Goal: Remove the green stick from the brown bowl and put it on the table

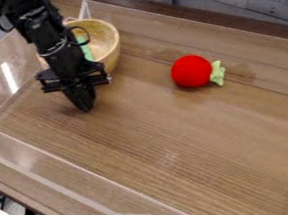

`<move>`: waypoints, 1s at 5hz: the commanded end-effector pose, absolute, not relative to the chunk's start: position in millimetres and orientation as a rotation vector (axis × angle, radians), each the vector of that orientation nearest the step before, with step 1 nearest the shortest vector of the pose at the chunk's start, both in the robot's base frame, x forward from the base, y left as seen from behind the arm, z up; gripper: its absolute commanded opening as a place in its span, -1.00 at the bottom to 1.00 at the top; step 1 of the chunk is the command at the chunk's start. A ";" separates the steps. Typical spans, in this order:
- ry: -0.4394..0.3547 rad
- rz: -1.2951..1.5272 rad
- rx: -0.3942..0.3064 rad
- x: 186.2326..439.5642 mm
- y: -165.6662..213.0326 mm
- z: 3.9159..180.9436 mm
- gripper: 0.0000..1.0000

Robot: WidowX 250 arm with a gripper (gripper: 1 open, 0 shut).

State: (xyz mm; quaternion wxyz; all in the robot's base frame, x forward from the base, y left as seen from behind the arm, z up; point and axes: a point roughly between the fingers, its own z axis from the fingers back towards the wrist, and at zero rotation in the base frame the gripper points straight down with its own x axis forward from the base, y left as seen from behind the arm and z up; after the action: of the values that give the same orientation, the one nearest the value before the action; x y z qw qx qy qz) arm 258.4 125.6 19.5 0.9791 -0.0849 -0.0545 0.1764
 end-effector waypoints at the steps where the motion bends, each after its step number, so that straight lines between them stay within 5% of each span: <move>1: -0.164 0.418 -0.151 256.2 125.5 43.5 -1.00; 2: -0.160 0.470 -0.144 248.8 120.6 49.0 -1.00; 3: -0.145 0.451 -0.142 240.3 111.9 38.5 1.00; 5: -0.132 0.433 -0.165 243.2 113.4 48.8 1.00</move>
State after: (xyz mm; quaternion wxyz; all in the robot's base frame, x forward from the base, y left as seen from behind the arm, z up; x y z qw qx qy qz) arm 234.8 106.9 31.5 0.9701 -0.0928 -0.0321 0.2220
